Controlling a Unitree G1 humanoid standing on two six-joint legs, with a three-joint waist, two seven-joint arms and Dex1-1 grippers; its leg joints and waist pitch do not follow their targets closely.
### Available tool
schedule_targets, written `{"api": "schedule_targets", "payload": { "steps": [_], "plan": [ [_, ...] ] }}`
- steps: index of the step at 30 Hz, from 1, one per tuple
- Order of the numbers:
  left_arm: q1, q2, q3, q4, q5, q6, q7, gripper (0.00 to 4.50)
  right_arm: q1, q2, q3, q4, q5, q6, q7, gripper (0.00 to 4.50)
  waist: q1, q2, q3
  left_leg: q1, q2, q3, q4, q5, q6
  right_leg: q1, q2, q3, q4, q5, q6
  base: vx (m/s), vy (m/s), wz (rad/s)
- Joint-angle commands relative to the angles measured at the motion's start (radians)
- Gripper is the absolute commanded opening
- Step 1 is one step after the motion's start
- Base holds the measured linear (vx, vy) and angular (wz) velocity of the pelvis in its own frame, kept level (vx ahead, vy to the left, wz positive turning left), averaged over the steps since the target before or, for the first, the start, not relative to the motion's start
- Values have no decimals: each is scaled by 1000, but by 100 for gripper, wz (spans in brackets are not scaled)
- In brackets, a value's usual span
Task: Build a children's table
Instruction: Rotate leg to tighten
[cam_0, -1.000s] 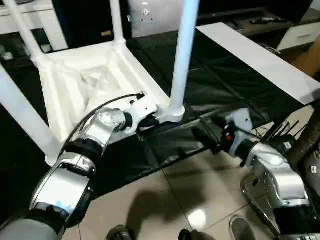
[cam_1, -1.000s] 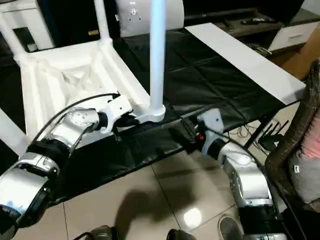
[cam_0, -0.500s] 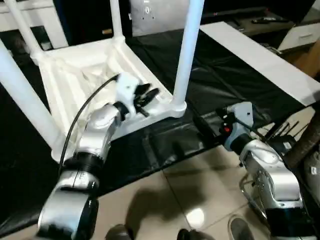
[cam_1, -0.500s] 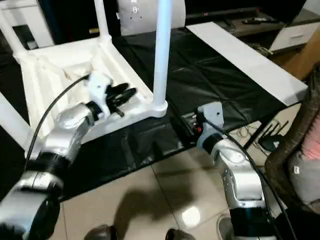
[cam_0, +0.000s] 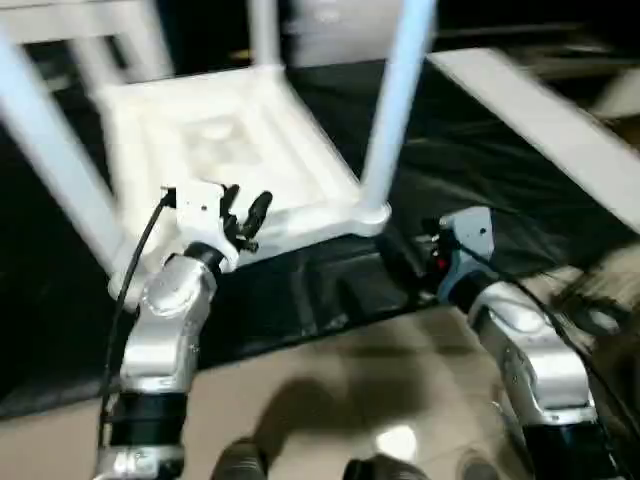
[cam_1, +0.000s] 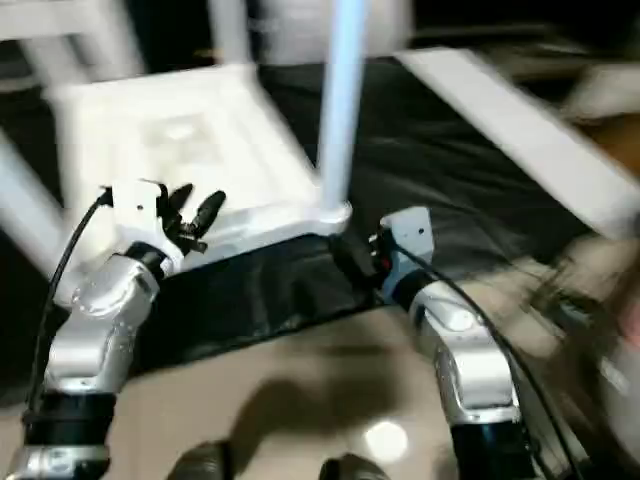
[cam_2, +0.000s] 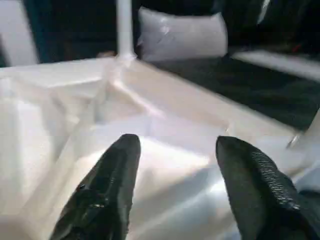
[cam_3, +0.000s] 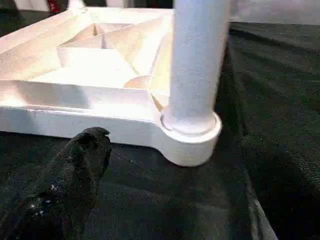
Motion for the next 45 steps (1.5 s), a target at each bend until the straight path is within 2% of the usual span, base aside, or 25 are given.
{"api": "schedule_targets", "payload": {
  "steps": [1, 2, 3, 4, 5, 6, 7, 8, 9, 10, 11, 12, 13, 14, 15, 18, 21, 24, 26, 29, 35, 40, 43, 44, 45],
  "plan": [
    [9, 5, -8, -27, 29, 33, 34, 309, -2, 7, 5, -12, -5, -6, -6, 450, 26, -16, -68, -34, 57, -22, -26, -98, 58, 129, -248, 118, -154, -199, 143, -8, -61, 60],
    [11, 0, -7, -34, 38, 42, 52, 323, -1, 8, 4, -9, -2, -7, -11, 450, 17, 8, -67, -29, 74, -31, -65, -13, 91, 146, -196, 57, -138, -46, -18, -11, -13, 64],
    [11, -5, 0, -33, 31, 45, 59, 323, -1, 10, 0, -6, 2, -5, -18, 450, -8, 54, -92, 97, 204, -79, -129, 144, 113, 59, -40, 58, -74, 35, -21, -16, 4, 31],
    [11, -5, 0, -33, 31, 45, 59, 331, -1, 10, 0, -6, 2, -5, -18, 450, -26, 65, -95, 108, 284, -120, -156, 254, 147, 39, -13, 62, -10, 34, -24, -16, 4, 31],
    [9, -12, 13, -29, 22, 49, 69, 350, -2, 10, 1, -1, -1, -9, -23, 450, -28, 64, -94, 136, 302, -129, -159, 396, 194, -35, 13, 101, 50, -97, -11, 0, 0, 0],
    [9, -14, 18, -28, 18, 53, 72, 350, -2, 9, 3, 1, -2, -11, -23, 450, -29, 58, -92, 131, 266, -127, -154, 467, 252, -65, 25, 133, 90, -145, -5, 0, 0, 0],
    [8, -16, 23, -27, 15, 57, 76, 350, -2, 8, 5, 2, -5, -15, -24, 450, -29, 58, -92, 131, 266, -127, -154, 467, 252, -65, 25, 133, 90, -145, -5, 0, 0, 0],
    [12, -18, 24, -31, 13, 62, 81, 356, -2, 10, 8, 5, -10, -19, -28, 450, -30, 44, -90, 107, 205, -94, -162, 407, 373, -53, 25, 158, 72, -99, -55, -65, -75, 1],
    [16, -16, 19, -34, 16, 61, 81, 356, -2, 9, 10, 7, -17, -22, -30, 450, -30, 35, -93, 108, 182, -89, -154, 362, 403, -44, 19, 169, 52, -70, -94, 0, 0, 0],
    [23, -15, 10, -41, 19, 66, 84, 375, -2, 6, 15, 12, -28, -25, -34, 450, -26, -5, -90, 50, 88, -29, -95, 262, 387, 7, -35, 211, -37, 81, -215, -91, -127, -6],
    [25, -14, 6, -44, 20, 66, 83, 386, -3, 4, 17, 16, -34, -29, -35, 450, 17, -29, -88, 3, 18, 29, -57, 84, 218, 63, -85, 243, -86, 39, -163, -107, -163, -5],
    [28, -12, -1, -46, 21, 68, 82, 386, -3, 2, 21, 20, -39, -34, -34, 450, 20, -35, -69, 14, 34, 28, -85, 0, 74, 61, -90, 241, -108, -216, -13, -161, -238, -8],
    [28, -11, -5, -47, 21, 69, 80, 395, -3, 2, 24, 23, -41, -36, -32, 450, 22, -31, -58, 24, 37, 29, -100, -22, 26, 56, -78, 234, -122, -377, 46, -114, -160, -2],
    [27, -11, -8, -47, 21, 70, 78, 395, -4, 2, 26, 25, -42, -38, -33, 450, 16, -29, -51, 34, 44, 35, -121, -53, -22, 49, -59, 231, -142, -612, 131, -114, -122, -7],
    [26, -11, -10, -46, 21, 71, 77, 395, -4, 3, 26, 26, -42, -39, -33, 450, 8, -23, -47, 41, 52, 39, -140, -91, -55, 43, -49, 217, -155, -717, 149, -60, -47, -3],
    [23, -13, -10, -40, 24, 71, 75, 395, -7, 1, 35, 35, -48, -45, -35, 450, -7, -8, -53, 59, 77, 39, -182, -202, -86, 43, -24, 183, -154, -606, 82, -86, -30, -8],
    [25, -13, -12, -41, 24, 71, 73, 395, -7, 1, 37, 38, -49, -49, -36, 450, -20, -1, -59, 64, 98, 34, -205, -292, -84, 46, -11, 174, -139, -461, -6, -62, 56, -4],
    [26, -7, -23, -36, 15, 74, 77, 395, -8, 0, 40, 43, -52, -54, -34, 450, -30, 4, -63, 68, 107, 34, -212, -342, -93, 41, -11, 179, -132, -386, -50, -25, 92, -6],
    [25, -7, -24, -34, 14, 80, 80, 395, -8, 0, 40, 44, -54, -54, -32, 450, -35, -1, -64, 61, 105, 39, -215, -347, -91, 43, -11, 180, -127, -346, -63, -8, 98, -8],
    [26, -13, -23, -35, 7, 84, 81, 395, -5, 2, 42, 47, -56, -60, -31, 450, -36, 0, -72, 62, 102, 46, -211, -340, -79, 39, -19, 189, -124, -325, -70, 9, 81, -8],
    [25, -7, -37, -33, 17, 95, 80, 395, -6, -3, 50, 55, -53, -67, -30, 450, -26, -6, -85, 54, 100, 65, -194, -205, -33, 43, -22, 198, -110, -159, -108, 0, 0, 0],
    [27, -6, -45, -36, 9, 98, 75, 438, -6, -6, 55, 58, -57, -73, -20, 450, -25, -5, -90, 48, 100, 69, -185, -110, -8, 47, -15, 197, -96, -28, -139, 0, 0, 0],
    [29, -8, -47, -40, 3, 98, 69, 445, -6, -15, 71, 59, -64, -82, -4, 450, -25, -6, -85, 51, 101, 72, -187, -151, -12, 45, -17, 197, -103, -98, -136, 0, 0, 0],
    [29, -8, -46, -41, 1, 99, 67, 448, -7, -21, 80, 59, -69, -83, 2, 450, -18, -17, -77, -1, 77, 35, -205, -153, 41, 83, -36, 152, -96, -118, -131, 0, 0, 0],
    [29, -8, -46, -42, 0, 99, 67, 448, -6, -23, 85, 59, -71, -85, 6, 450, -27, 4, -79, 9, 72, 18, -205, -194, 95, 74, -38, 125, -113, -202, -129, -26, -8, 38]
  ]
}}
